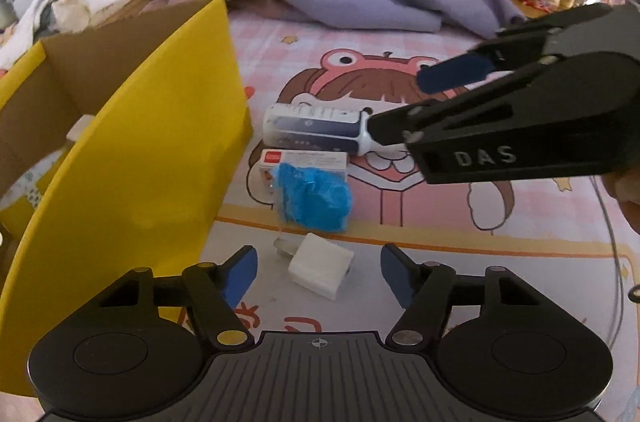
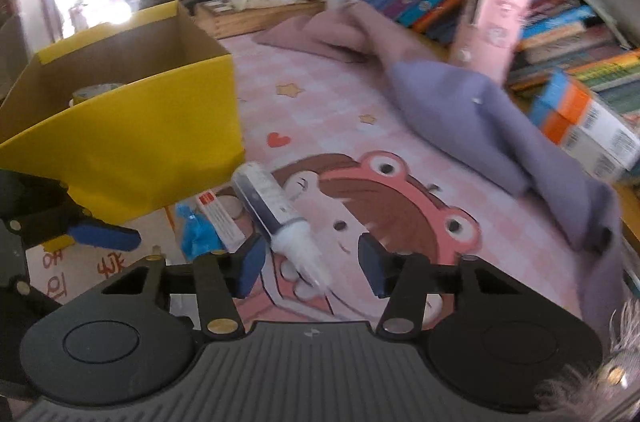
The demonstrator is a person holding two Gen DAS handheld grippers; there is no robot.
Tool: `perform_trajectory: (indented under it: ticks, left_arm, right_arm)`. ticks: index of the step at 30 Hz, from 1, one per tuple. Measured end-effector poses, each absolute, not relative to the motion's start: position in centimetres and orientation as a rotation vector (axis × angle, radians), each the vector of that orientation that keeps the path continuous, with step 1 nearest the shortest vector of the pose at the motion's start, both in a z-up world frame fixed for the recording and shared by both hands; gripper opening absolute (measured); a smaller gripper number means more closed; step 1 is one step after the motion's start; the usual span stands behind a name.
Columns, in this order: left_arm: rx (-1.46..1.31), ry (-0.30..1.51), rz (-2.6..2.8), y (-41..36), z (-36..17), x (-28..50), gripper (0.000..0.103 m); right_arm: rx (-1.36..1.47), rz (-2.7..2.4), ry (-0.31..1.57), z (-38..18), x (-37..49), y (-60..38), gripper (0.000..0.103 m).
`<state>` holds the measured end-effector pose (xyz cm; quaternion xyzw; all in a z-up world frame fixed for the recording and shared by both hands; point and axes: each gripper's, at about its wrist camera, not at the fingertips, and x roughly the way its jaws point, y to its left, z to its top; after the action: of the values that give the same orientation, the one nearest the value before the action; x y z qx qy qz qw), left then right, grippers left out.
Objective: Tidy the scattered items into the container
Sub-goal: 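Close the right gripper on the white bottle while the left gripper grasps the white plug, then carry the bottle with the right gripper while the left gripper carries the plug toward the box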
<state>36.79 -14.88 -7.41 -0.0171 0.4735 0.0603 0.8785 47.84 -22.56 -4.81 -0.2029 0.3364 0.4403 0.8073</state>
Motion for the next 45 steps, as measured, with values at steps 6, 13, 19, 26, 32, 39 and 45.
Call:
perform_trajectory:
  ticks: [6,13,19,26,32,39,45]
  left_arm:
    - [-0.066,1.000,0.138,-14.7,-7.8,37.3,0.063]
    - [-0.077,1.002,0.157,-14.7,-8.1,37.3,0.057]
    - [-0.070,0.989,0.155,-14.7,-8.0,37.2,0.042]
    - [-0.060,0.995,0.092,-14.5,-7.6,36.5,0.041]
    - [-0.041,0.970,0.051,-14.9,-6.4,35.3,0.041]
    - [-0.016,0.946,-0.014,-15.8,-4.6,33.5,0.041]
    - [0.016,0.893,-0.056,-16.2,-2.0,31.5,0.041]
  right_arm:
    - [-0.490,1.031,0.754,-6.4,49.3,-20.3,0.049]
    - [-0.530,1.088,0.765,-7.7,50.5,-18.5,0.049]
    - [-0.510,1.129,0.789,-8.2,51.5,-17.0,0.049]
    - [-0.456,1.068,0.826,-8.5,51.0,-17.8,0.031]
    - [-0.383,0.977,0.834,-7.7,49.3,-20.5,0.030]
    - [-0.272,0.843,0.856,-5.7,46.3,-24.8,0.030]
    - [-0.206,0.777,0.876,-4.6,43.2,-28.0,0.030]
